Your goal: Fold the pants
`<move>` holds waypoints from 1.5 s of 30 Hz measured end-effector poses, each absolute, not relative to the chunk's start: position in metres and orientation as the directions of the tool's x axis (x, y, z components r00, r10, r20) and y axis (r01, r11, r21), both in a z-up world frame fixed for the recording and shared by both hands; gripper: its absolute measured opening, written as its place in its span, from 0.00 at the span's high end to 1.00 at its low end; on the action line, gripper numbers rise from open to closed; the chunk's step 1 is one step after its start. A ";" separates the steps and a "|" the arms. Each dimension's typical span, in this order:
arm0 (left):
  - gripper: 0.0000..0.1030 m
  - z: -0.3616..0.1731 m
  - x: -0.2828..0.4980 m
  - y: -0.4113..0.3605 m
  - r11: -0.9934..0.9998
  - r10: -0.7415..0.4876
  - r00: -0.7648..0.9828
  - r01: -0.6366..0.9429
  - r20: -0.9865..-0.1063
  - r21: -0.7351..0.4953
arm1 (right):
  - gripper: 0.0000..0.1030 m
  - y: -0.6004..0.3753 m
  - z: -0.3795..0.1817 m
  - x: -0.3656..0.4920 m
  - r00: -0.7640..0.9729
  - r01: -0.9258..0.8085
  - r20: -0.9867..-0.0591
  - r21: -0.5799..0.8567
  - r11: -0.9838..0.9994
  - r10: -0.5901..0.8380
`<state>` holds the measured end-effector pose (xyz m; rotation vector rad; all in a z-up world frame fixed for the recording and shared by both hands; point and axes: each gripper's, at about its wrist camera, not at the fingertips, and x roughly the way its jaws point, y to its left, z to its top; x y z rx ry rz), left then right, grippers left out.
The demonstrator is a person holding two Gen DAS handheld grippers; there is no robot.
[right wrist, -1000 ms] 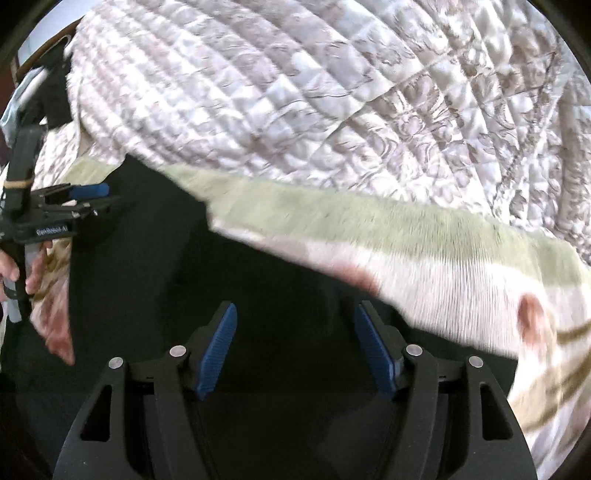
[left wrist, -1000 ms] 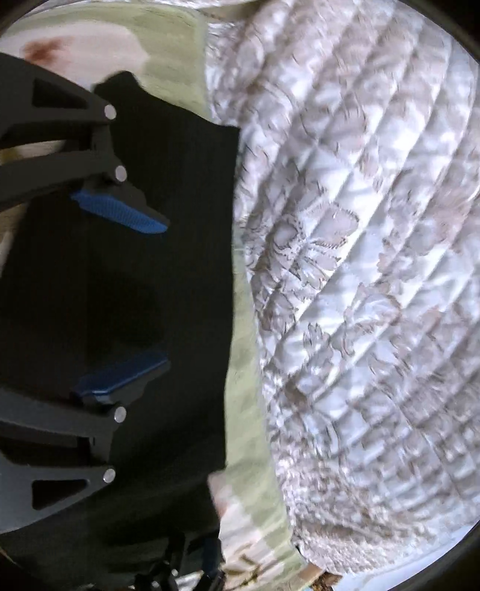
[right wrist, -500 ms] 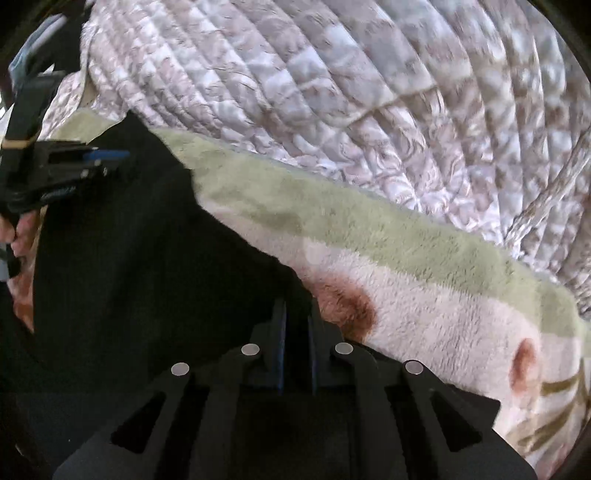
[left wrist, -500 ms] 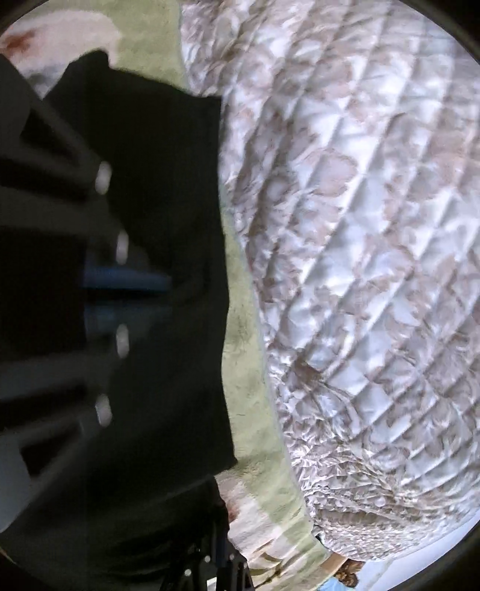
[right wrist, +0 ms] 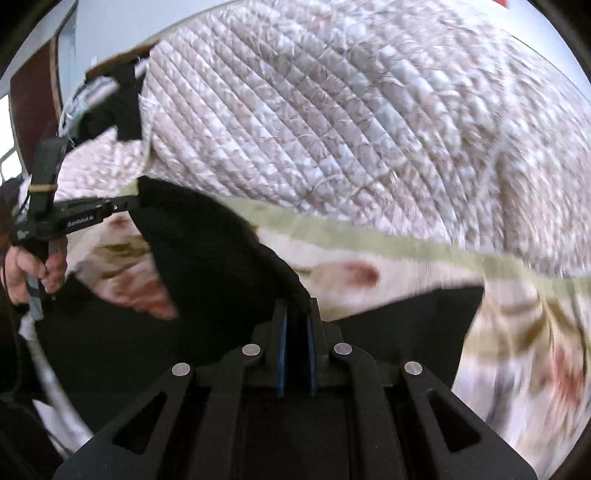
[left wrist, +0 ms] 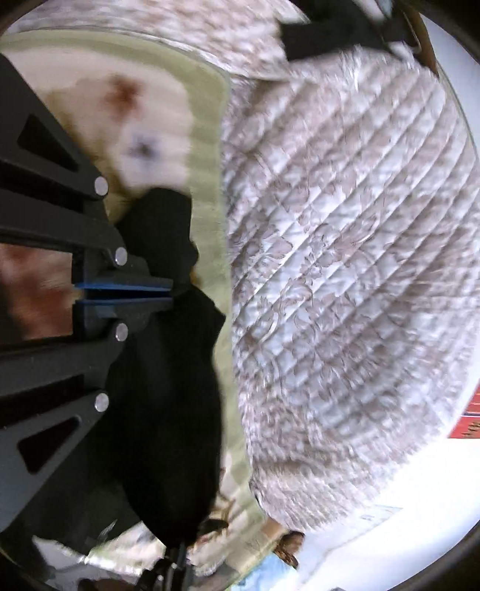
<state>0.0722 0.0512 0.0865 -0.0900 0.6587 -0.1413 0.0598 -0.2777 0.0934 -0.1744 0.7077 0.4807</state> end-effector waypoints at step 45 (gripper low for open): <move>0.82 0.003 0.039 -0.046 0.985 0.002 0.620 0.136 -0.785 0.110 | 0.49 -0.362 -0.028 -0.072 0.554 0.144 -0.756 0.499 0.854 0.348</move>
